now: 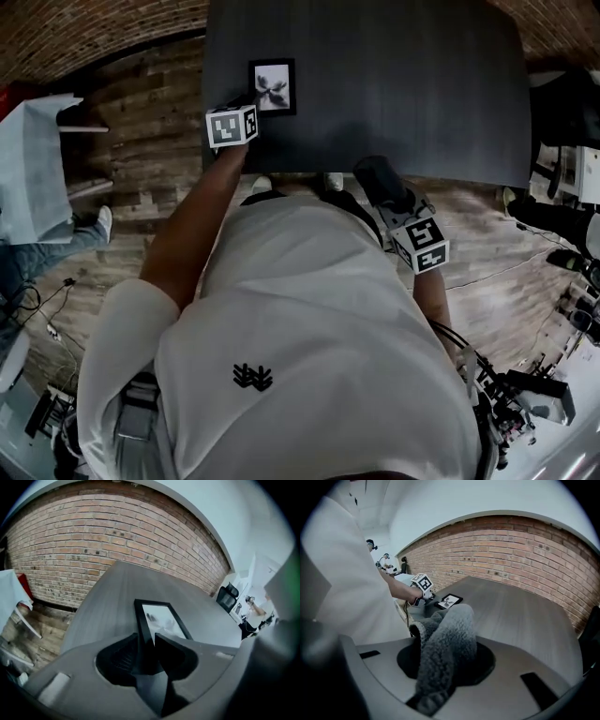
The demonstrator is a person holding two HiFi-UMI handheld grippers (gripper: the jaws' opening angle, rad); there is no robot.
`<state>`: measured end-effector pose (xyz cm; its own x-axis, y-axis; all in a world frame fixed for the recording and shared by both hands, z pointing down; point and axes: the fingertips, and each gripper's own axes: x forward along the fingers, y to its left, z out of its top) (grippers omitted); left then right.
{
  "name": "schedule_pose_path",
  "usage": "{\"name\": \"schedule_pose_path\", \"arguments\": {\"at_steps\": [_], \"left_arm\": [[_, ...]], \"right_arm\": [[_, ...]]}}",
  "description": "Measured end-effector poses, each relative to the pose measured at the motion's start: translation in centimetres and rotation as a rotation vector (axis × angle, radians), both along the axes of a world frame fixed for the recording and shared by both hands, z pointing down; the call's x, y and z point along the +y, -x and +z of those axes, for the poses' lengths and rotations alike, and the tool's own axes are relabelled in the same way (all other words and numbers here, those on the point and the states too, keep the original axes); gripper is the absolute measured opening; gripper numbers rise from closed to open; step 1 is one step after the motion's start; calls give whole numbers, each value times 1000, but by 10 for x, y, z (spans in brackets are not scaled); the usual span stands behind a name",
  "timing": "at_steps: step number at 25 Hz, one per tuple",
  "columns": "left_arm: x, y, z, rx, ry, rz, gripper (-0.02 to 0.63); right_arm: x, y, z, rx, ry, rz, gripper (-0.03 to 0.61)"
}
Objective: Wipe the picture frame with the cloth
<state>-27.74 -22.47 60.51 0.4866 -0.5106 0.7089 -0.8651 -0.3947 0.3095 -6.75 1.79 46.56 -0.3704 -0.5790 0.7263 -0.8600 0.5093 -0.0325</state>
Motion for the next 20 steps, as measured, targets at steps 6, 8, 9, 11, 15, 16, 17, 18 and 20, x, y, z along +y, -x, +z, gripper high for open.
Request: {"name": "schedule_pose_path", "arguments": {"at_steps": [6,8,9,11,15,16,17,18,20], "left_arm": [[-7,-37,-2,-67,-30,-98,91],[-9,-38,-1,-94,-23,-133,88],[-10,-36,3,-102,-5,-152,83],[-7,-31,9,-112,40,-182,77],[13,-51,8,-93,78,-217,74],[19,-59,4,-81,79,-220,74],[25,-67,-1,-70,78,-221,74],[31,-74,-6,-59,76,-222,74],[43,-90,-20,-29,67,-222,74]], "right_arm": [[-39,-90,5,-22,4,-80,94],[-46,-112,9,-33,4,-85,94],[-48,-120,12,-43,7,-88,94],[-51,-130,18,-69,13,-105,94],[-57,-152,22,-87,12,-152,94],[-60,-157,22,-93,8,-164,94],[-64,-160,21,-101,3,-178,94],[-69,-162,20,-111,-2,-198,94],[-79,-163,18,-128,-17,-247,94]]}}
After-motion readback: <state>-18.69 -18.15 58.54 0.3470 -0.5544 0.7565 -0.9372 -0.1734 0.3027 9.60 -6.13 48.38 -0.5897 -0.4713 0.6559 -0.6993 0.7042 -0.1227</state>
